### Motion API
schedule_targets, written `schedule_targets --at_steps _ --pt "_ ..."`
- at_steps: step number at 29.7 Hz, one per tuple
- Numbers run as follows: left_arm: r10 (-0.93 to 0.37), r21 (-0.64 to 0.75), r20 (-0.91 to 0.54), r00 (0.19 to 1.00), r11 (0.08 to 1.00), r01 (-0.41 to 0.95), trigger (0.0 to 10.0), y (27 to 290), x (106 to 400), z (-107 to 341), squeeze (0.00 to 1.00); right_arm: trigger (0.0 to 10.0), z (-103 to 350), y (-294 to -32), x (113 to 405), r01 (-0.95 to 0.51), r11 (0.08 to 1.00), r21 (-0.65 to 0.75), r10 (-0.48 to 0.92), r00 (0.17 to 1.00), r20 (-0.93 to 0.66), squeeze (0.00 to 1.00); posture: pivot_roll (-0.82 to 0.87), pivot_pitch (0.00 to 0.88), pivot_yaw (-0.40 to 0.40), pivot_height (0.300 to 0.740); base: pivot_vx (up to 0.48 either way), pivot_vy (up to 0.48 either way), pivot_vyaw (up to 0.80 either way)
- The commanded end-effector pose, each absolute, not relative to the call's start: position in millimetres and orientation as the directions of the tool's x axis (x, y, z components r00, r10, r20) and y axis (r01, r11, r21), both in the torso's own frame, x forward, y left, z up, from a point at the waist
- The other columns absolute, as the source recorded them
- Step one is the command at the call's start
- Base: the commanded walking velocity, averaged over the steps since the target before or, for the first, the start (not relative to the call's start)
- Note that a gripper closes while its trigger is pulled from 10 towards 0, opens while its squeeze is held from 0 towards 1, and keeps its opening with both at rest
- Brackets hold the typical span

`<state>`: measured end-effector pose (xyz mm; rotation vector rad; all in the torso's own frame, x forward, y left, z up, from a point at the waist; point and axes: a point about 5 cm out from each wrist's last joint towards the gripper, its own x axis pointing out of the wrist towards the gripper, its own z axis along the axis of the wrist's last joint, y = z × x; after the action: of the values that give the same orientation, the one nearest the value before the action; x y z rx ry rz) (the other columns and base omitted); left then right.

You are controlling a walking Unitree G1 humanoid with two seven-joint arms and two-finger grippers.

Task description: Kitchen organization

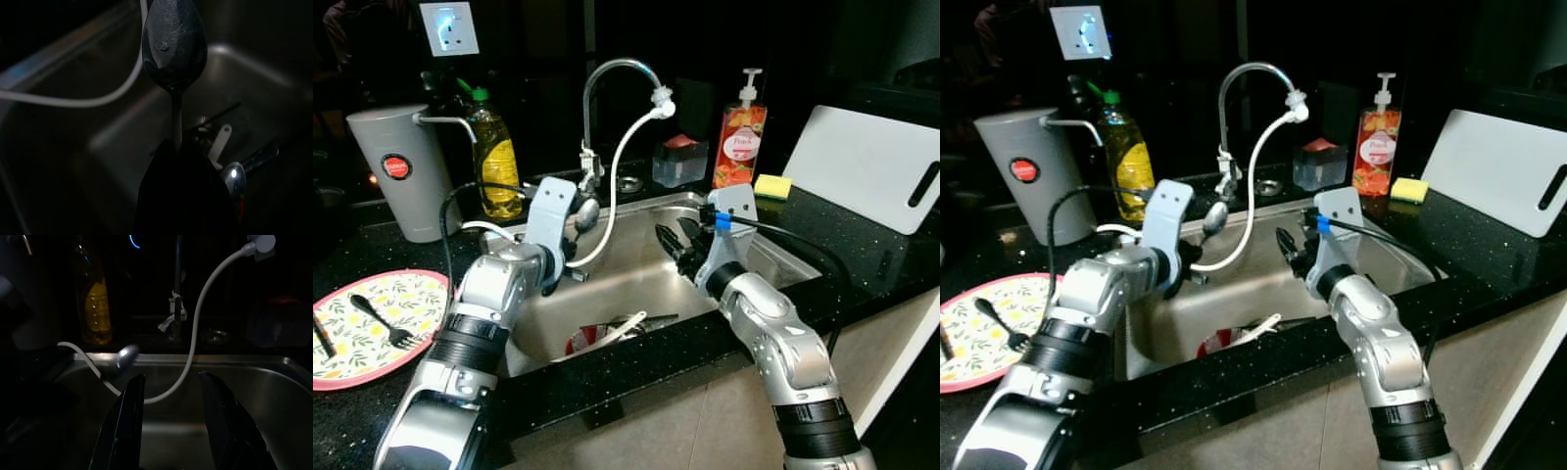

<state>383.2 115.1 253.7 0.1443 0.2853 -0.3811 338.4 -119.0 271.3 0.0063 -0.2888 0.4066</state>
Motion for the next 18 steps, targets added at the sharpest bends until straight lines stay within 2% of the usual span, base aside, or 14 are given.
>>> schedule_targets --at_steps 1,6,8,9,15,16,17,18 --pt "-0.337 0.086 -0.340 0.878 0.918 0.386 10.0 116 383 244 0.00 10.0 275 -119 336 -0.387 0.921 -0.052 0.383 0.870 0.310 0.00 -0.09 0.035 0.051 0.740 0.000 0.000 0.00" --pt "-0.326 0.089 -0.366 0.872 0.920 0.381 10.0 116 383 237 0.00 10.0 278 -116 335 -0.399 0.916 -0.044 0.390 0.858 0.335 0.00 -0.09 0.035 0.051 0.740 0.000 0.000 0.00" --pt "-0.298 0.096 -0.389 0.872 0.928 0.360 10.0 116 385 230 0.03 10.0 283 -112 332 -0.429 0.902 -0.045 0.415 0.834 0.364 0.00 -0.09 0.033 0.047 0.740 0.000 0.000 0.00" --pt "-0.288 0.098 -0.393 0.873 0.931 0.351 10.0 117 385 228 1.00 10.0 284 -111 331 -0.438 0.898 -0.048 0.424 0.827 0.370 0.00 -0.09 0.033 0.046 0.740 0.000 0.000 0.00" --pt "-0.287 0.078 -0.388 0.876 0.937 0.342 10.0 117 386 228 1.00 10.0 285 -107 327 -0.473 0.879 -0.060 0.458 0.802 0.383 0.00 -0.09 0.032 0.046 0.740 0.000 0.000 0.00" --pt "-0.287 0.073 -0.377 0.881 0.939 0.337 10.0 117 387 231 0.76 10.0 286 -106 326 -0.480 0.875 -0.062 0.465 0.797 0.385 0.00 -0.09 0.032 0.043 0.740 0.000 0.000 0.00" --pt "-0.287 0.073 -0.377 0.881 0.939 0.337 10.0 117 387 231 0.76 10.0 286 -106 326 -0.480 0.875 -0.062 0.465 0.797 0.385 0.00 -0.09 0.032 0.043 0.740 0.000 0.000 0.00" --pt "-0.279 0.050 -0.342 0.897 0.948 0.314 10.0 119 388 239 0.00 10.0 286 -105 325 -0.487 0.871 -0.064 0.472 0.792 0.388 0.00 -0.09 0.031 0.043 0.740 0.000 0.000 0.00"
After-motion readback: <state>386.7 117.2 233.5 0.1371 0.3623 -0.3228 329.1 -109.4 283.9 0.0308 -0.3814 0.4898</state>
